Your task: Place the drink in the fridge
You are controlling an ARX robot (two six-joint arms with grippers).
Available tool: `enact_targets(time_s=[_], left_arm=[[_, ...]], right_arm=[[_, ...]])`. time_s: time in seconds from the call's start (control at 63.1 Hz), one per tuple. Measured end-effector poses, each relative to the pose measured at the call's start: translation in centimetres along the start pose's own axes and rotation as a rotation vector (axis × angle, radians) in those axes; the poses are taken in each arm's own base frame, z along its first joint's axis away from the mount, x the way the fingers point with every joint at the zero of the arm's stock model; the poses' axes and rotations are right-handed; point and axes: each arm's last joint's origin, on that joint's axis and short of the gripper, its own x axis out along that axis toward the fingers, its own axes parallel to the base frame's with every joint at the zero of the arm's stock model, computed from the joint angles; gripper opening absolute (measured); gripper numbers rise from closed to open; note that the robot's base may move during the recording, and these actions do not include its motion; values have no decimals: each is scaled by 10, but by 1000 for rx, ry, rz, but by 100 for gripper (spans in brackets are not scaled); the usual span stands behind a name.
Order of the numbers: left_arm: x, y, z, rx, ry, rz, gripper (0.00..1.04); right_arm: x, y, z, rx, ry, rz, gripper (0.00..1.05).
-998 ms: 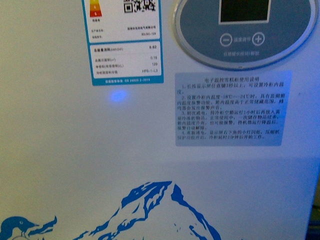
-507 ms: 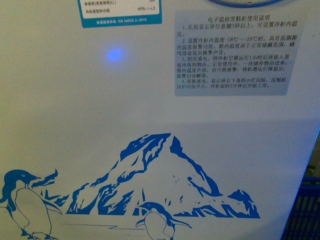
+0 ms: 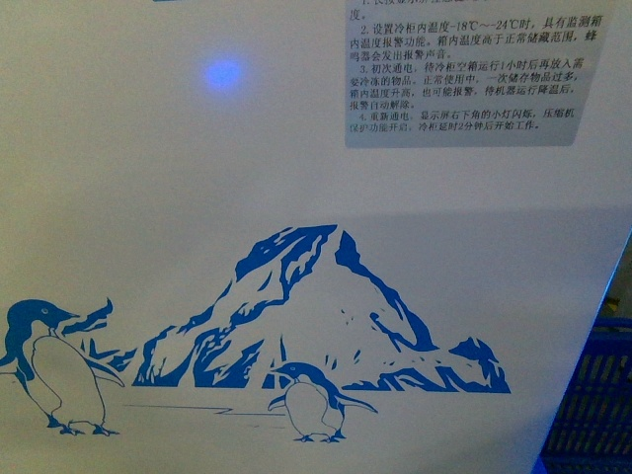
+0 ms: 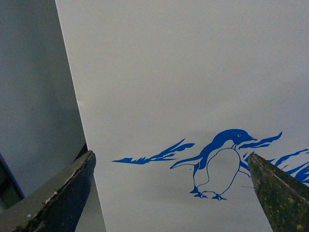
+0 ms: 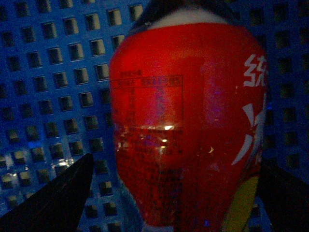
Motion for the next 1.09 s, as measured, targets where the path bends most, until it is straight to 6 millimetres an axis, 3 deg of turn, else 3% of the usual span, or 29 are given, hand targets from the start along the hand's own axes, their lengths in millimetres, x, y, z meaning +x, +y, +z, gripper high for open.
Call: enact_targets(time_s=[0.158, 0.38, 0.681, 0.903, 0.982, 1.093], left_arm=[[0, 0, 0, 0, 0, 0, 97], [0, 0, 0, 0, 0, 0, 97], [0, 0, 0, 0, 0, 0, 97], [0, 0, 0, 0, 0, 0, 97], [0, 0, 0, 0, 0, 0, 97], [0, 0, 0, 0, 0, 0, 97]], right_arm=[[17, -1, -4, 11, 32, -13, 97], [25, 0, 0, 26, 42, -14, 97], [24, -3, -2, 57, 42, -34, 54], [7, 0, 0, 58, 45, 23, 39], [-8, 10, 0, 39, 55, 65, 38], [-39, 20, 20, 15, 14, 111, 37]])
